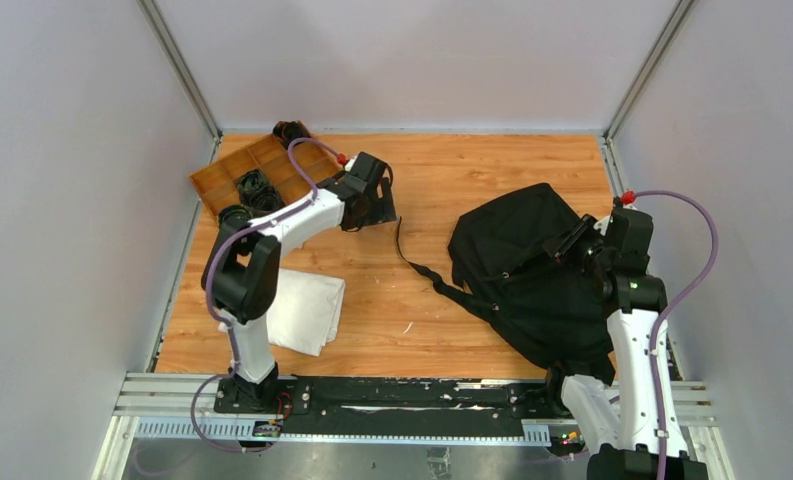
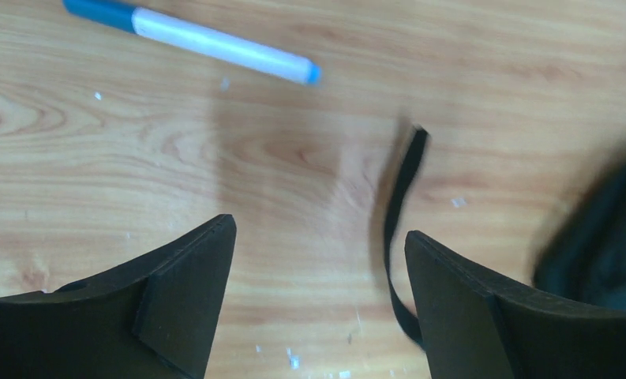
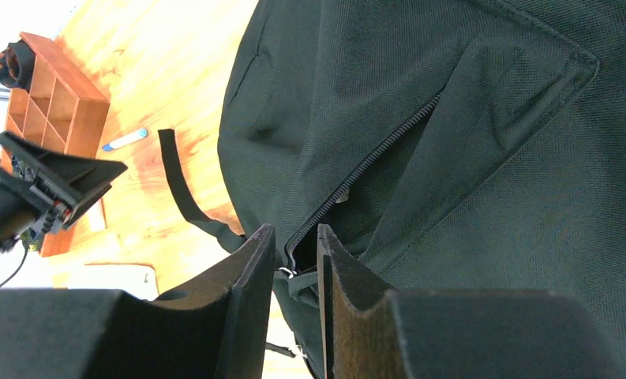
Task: Pack the student bag
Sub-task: Pick up the stationery from the center of the board.
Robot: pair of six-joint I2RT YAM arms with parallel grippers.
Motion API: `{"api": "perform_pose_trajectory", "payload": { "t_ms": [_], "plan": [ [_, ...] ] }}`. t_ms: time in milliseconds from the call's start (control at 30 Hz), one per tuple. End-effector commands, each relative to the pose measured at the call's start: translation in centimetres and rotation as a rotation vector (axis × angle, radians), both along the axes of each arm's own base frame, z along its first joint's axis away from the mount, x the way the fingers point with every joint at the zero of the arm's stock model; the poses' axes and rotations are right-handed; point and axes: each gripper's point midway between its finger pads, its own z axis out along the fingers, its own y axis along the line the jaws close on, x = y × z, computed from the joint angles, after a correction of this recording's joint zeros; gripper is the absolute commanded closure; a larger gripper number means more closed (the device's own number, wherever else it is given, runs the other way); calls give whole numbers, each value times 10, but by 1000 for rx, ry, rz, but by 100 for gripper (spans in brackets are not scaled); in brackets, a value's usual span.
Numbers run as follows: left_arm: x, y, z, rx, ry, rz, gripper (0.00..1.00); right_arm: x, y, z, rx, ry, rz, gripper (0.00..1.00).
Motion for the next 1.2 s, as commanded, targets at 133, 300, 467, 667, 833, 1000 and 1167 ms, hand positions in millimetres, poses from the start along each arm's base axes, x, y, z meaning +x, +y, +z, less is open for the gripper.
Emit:
{"api": "perform_pose_trajectory", "payload": {
  "t_ms": [133,300,467,667,833,1000,1167],
  "plan": [
    [58,49,-29,44,-7,442,15,-2,-1,3,-2,0,5,68],
    [76,65,-36,109,-9,664,13,0,3,1,18,2,20,68],
    [88,63,-47,105,-4,738,11,2,2,-3,14,16,24,67],
    [80,66,-70,141,55,777,15,6,4,-13,31,40,34,67],
    [72,67,-91,172,98,765,35,10,7,-15,52,40,45,67],
    [62,61,-101,179,153,713,59,9,7,-13,49,34,43,67],
    [37,53,-88,254,148,594,70,6,8,-8,44,25,47,68]
  ]
}}
